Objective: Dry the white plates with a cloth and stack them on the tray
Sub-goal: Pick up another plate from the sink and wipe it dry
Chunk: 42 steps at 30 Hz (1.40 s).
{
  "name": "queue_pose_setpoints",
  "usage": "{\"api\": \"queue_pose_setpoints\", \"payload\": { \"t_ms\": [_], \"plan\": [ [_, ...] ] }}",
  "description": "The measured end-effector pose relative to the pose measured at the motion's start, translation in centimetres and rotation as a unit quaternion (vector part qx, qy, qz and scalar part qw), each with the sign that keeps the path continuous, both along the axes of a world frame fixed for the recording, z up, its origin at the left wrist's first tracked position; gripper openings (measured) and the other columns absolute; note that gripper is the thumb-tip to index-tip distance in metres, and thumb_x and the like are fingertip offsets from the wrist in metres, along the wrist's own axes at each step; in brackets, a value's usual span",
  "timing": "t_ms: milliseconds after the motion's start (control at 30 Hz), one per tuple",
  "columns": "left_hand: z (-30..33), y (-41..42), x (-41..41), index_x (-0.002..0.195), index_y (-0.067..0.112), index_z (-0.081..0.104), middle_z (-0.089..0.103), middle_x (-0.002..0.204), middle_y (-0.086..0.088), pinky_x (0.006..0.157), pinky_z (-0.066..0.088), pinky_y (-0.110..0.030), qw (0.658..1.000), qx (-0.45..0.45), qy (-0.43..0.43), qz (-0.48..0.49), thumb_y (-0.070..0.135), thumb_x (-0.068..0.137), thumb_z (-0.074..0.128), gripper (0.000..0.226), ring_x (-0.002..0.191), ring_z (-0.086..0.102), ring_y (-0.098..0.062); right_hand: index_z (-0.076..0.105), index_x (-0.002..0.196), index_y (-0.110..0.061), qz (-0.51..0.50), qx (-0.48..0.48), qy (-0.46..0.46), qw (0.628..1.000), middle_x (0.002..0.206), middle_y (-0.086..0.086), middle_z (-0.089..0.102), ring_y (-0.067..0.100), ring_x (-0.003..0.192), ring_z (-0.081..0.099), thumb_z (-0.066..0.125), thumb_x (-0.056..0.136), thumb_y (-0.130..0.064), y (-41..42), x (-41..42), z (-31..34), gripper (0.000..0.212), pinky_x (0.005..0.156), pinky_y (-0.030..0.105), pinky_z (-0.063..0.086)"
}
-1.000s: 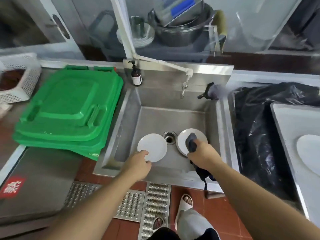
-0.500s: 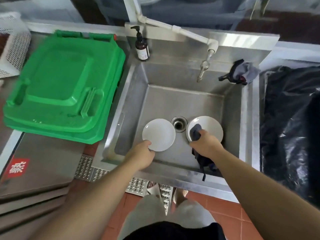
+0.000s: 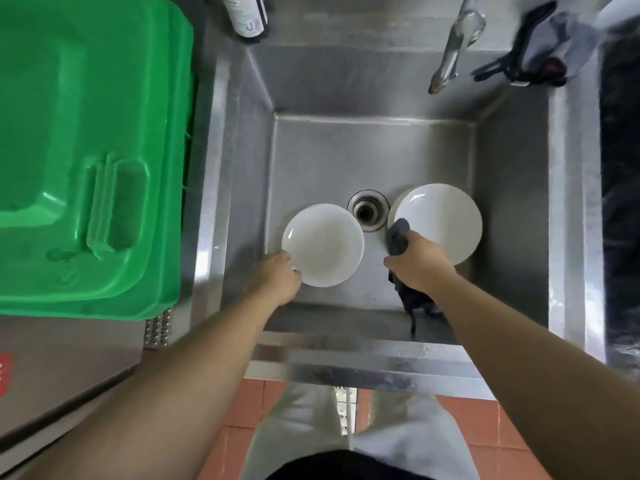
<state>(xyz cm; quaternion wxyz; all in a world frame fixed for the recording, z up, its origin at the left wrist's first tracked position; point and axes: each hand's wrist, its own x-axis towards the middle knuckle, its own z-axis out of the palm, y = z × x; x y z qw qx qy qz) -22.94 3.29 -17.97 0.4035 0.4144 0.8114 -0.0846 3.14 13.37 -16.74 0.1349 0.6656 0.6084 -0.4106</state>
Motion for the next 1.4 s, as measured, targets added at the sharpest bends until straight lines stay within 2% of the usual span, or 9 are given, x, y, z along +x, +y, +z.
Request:
{"api": "queue_pose_setpoints", "payload": {
  "t_ms": [167,267,367,533,733,900,1067,1133,1400],
  "plan": [
    [-4.8,1.5,-1.3,0.138,0.011,0.058,0.060,0.136,-0.013,0.088,0.053,-0.038,0.999,-0.007,0.008,0.053,0.023,0.096,0.055,0.043,0.117,0.061,-0.036,0.051,0.139,-0.016,-0.022,0.002,0.005,1.000,0.081,-0.012,0.051,0.009,0.071,0.048,0.066,0.088,-0.027,-0.5,-0.9,-4.1,0.054,0.054,0.024,0.032],
    [-6.8,2.2,-1.7,0.138,0.012,0.058,0.061,0.135,-0.013,0.084,0.054,-0.038,0.995,-0.020,0.019,0.100,0.026,0.095,0.058,0.045,0.115,0.063,-0.037,0.051,0.136,-0.017,-0.033,0.008,0.006,0.999,0.081,-0.013,0.051,0.007,0.070,0.047,0.067,0.088,-0.028,-0.7,-0.9,-5.8,0.051,0.054,0.024,0.031],
    [-9.0,2.7,-2.0,0.141,0.011,0.055,0.061,0.137,-0.015,0.095,0.058,-0.045,0.988,-0.044,0.015,0.148,0.025,0.094,0.056,0.048,0.118,0.062,-0.040,0.052,0.130,-0.017,-0.035,0.007,0.008,0.999,0.084,-0.012,0.054,0.010,0.073,0.051,0.066,0.088,-0.030,-0.7,-0.8,-7.4,0.045,0.055,0.026,0.033],
    [-11.7,3.1,-2.2,0.128,0.007,0.063,0.069,0.123,-0.016,0.089,0.061,-0.046,0.980,-0.038,0.013,0.193,0.016,0.096,0.053,0.035,0.106,0.067,-0.040,0.053,0.130,-0.017,-0.044,0.002,0.011,0.999,0.093,-0.003,0.063,0.023,0.084,0.060,0.066,0.091,-0.030,-0.2,-0.2,-8.6,0.044,0.059,0.030,0.039],
    [-12.5,3.3,-2.7,0.120,0.002,0.070,0.072,0.118,-0.019,0.088,0.062,-0.045,0.973,-0.026,0.015,0.229,0.014,0.096,0.057,0.030,0.104,0.069,-0.040,0.052,0.136,-0.019,-0.053,0.003,-0.003,0.999,0.086,-0.012,0.054,0.018,0.079,0.054,0.066,0.091,-0.032,-0.2,0.3,-8.9,0.049,0.056,0.026,0.035],
    [-11.9,3.0,-2.5,0.131,0.010,0.061,0.065,0.122,-0.012,0.068,0.051,-0.034,0.959,-0.030,-0.035,0.280,0.009,0.098,0.051,0.035,0.096,0.061,-0.033,0.052,0.122,-0.019,-0.057,-0.005,-0.012,0.998,0.089,-0.008,0.059,0.005,0.074,0.049,0.064,0.092,-0.030,-0.4,0.2,-8.6,0.034,0.056,0.026,0.033],
    [-10.7,2.6,-2.2,0.112,0.022,0.067,0.070,0.115,-0.007,0.091,0.061,-0.049,0.921,-0.016,-0.114,0.372,0.007,0.097,0.048,0.028,0.100,0.067,-0.033,0.053,0.128,-0.018,-0.065,-0.011,-0.014,0.998,0.087,-0.010,0.057,0.005,0.076,0.050,0.064,0.092,-0.031,-0.1,0.0,-7.3,0.039,0.056,0.027,0.034],
    [-10.1,2.5,-2.3,0.107,0.024,0.068,0.071,0.106,-0.004,0.093,0.060,-0.054,0.910,-0.017,-0.128,0.394,0.009,0.095,0.045,0.030,0.100,0.068,-0.033,0.053,0.123,-0.020,-0.069,-0.011,-0.019,0.997,0.087,-0.009,0.058,0.007,0.075,0.052,0.064,0.092,-0.031,0.1,0.0,-6.7,0.035,0.056,0.028,0.035],
    [-7.8,2.1,-2.5,0.133,0.015,0.059,0.065,0.129,-0.010,0.098,0.057,-0.055,0.891,-0.013,-0.177,0.418,0.013,0.100,0.051,0.033,0.111,0.064,-0.036,0.050,0.115,-0.021,-0.082,-0.009,-0.020,0.996,0.088,-0.003,0.060,0.014,0.077,0.056,0.063,0.093,-0.031,0.3,0.4,-3.5,0.028,0.058,0.031,0.039]
  ]
}}
